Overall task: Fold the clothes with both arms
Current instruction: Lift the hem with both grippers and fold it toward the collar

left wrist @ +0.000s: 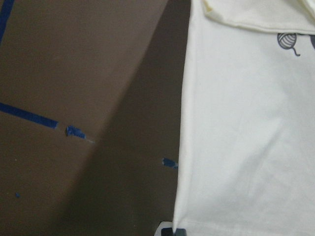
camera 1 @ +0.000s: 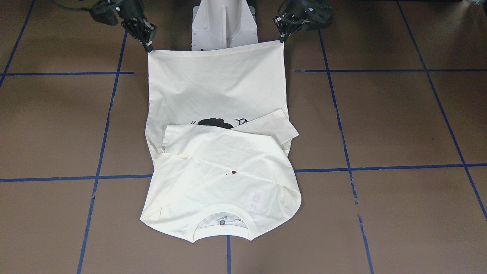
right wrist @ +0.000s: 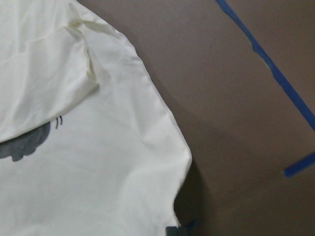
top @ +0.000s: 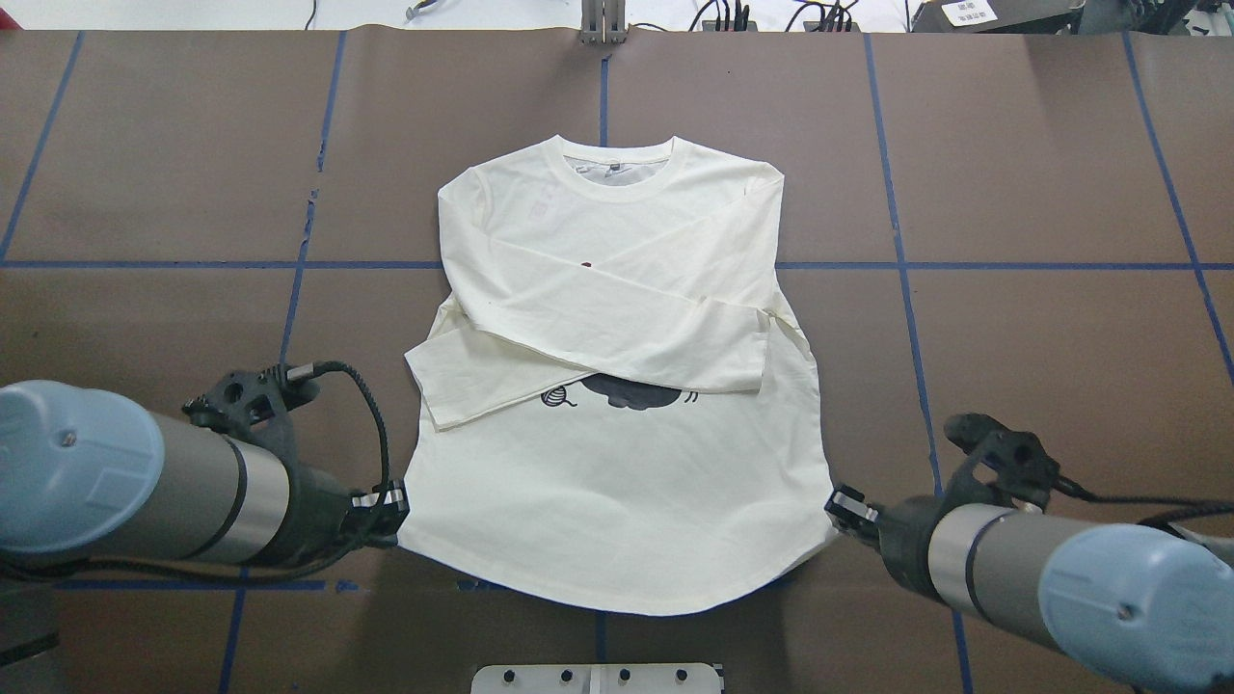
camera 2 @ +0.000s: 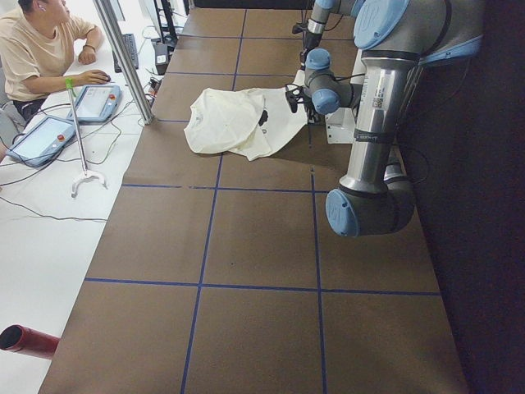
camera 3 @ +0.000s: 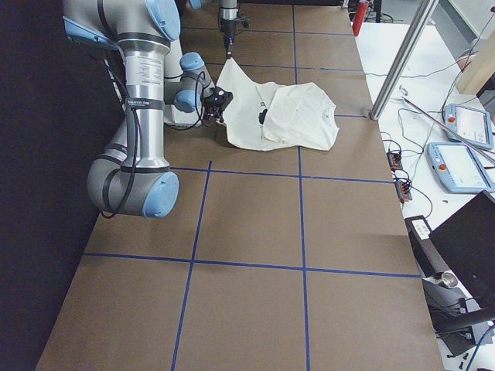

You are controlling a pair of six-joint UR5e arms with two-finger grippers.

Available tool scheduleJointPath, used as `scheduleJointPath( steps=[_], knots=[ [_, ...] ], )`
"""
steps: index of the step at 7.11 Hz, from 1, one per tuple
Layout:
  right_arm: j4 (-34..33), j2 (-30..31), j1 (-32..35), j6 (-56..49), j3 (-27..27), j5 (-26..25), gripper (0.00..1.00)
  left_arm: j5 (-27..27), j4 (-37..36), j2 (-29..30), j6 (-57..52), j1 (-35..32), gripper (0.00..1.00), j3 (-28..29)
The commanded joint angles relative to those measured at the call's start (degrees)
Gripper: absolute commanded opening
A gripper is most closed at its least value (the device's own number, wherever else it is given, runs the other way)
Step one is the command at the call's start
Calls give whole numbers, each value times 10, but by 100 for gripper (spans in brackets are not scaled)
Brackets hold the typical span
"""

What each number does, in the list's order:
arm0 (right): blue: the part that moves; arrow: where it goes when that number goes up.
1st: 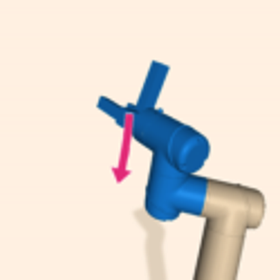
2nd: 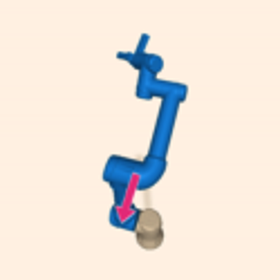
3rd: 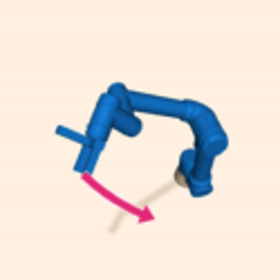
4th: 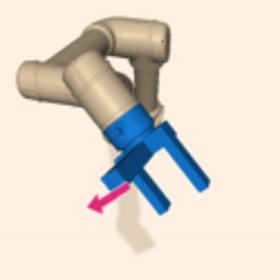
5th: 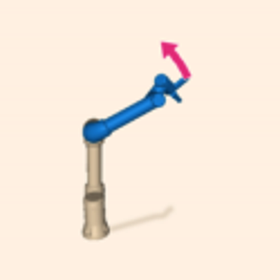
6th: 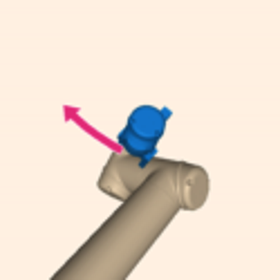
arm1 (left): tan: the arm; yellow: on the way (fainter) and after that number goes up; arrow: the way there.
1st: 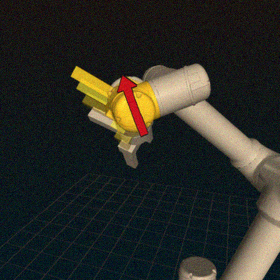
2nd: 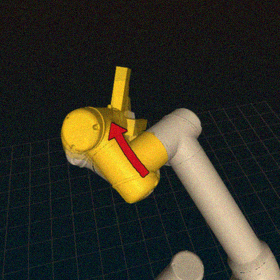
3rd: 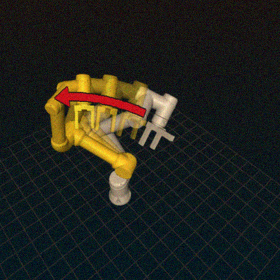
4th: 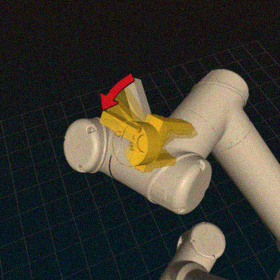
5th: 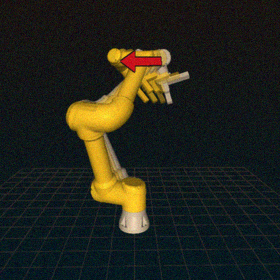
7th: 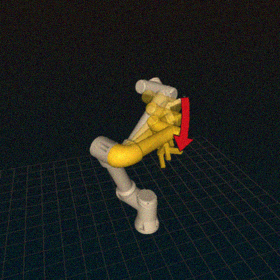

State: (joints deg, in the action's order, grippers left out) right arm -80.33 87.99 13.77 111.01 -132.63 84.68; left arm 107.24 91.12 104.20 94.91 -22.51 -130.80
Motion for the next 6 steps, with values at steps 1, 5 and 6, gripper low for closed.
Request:
scheduleJointPath(
  steps=[1,5,6],
  knots=[
    [0,-168,158,-123,184,97,0,-1,11,112,-106,-86,0,135],
    [7,-330,295,-256,466,154,0,-98,176,165,-157,-164,0,343],
    [23,-365,311,-256,520,155,0,-123,182,184,-162,-170,0,384]
  ],
)
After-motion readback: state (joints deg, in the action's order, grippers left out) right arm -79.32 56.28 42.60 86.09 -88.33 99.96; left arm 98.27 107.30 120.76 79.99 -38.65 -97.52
